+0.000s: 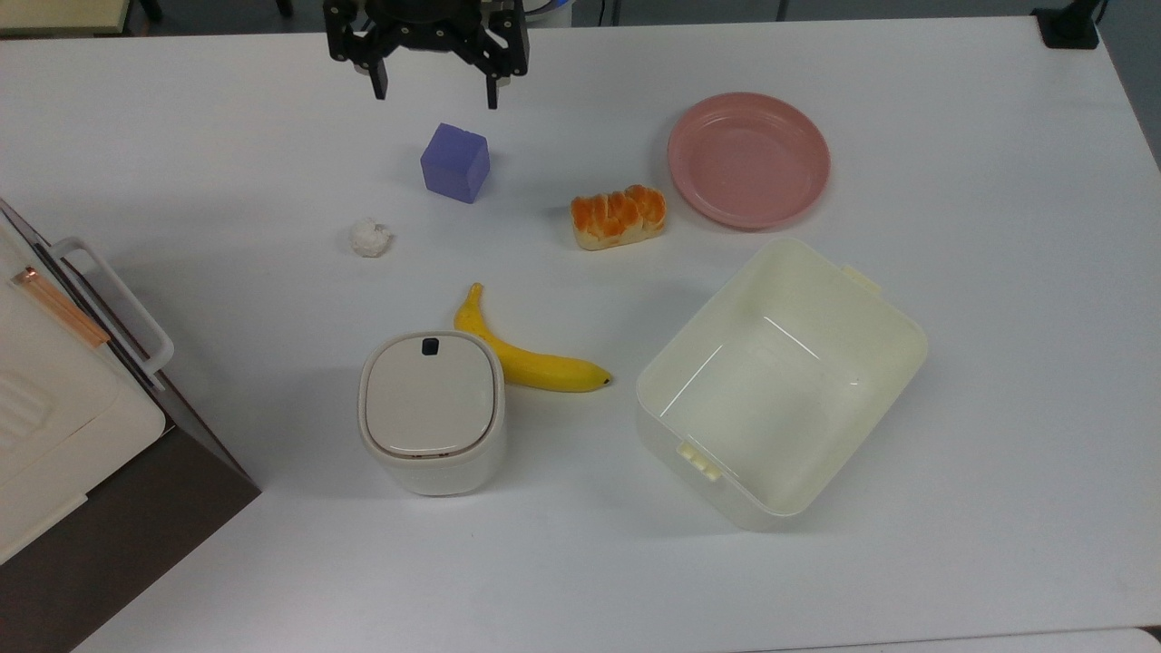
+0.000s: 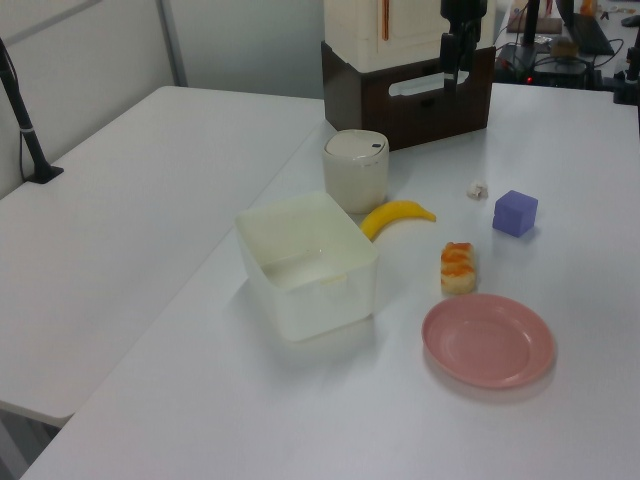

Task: Put the bread on a plate
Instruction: 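Move the gripper over the orange bread roll and lower it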

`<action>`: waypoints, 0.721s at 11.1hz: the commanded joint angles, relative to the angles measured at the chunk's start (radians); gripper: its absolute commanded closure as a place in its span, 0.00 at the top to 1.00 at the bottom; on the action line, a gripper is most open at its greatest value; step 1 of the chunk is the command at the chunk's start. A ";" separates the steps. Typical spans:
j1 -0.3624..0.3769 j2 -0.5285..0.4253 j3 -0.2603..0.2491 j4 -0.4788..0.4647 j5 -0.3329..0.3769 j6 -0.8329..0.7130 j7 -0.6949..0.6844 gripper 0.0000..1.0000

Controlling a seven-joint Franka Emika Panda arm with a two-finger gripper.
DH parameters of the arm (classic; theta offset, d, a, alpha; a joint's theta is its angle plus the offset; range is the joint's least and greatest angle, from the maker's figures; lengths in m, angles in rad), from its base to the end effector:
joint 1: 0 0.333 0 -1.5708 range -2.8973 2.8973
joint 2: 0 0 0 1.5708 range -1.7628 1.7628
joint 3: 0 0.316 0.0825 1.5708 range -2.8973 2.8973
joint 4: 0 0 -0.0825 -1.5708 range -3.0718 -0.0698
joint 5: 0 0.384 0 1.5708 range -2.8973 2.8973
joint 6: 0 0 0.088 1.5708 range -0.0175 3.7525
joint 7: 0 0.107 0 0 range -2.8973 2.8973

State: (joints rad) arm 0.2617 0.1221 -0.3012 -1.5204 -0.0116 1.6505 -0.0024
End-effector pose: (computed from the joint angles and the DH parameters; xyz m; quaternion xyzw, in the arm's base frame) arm 0.5967 -0.0142 0.5882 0.9995 -0.0169 0.0062 0.0240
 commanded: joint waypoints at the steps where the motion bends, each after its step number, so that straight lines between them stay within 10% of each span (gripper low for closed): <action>1: 0.044 -0.027 -0.006 -0.055 0.015 -0.018 -0.051 1.00; 8: 0.037 -0.191 0.135 -0.498 -0.023 0.378 0.406 1.00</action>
State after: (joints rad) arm 0.2933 0.0335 -0.1979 -1.8221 -0.0117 1.8801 0.2130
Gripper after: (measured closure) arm 0.000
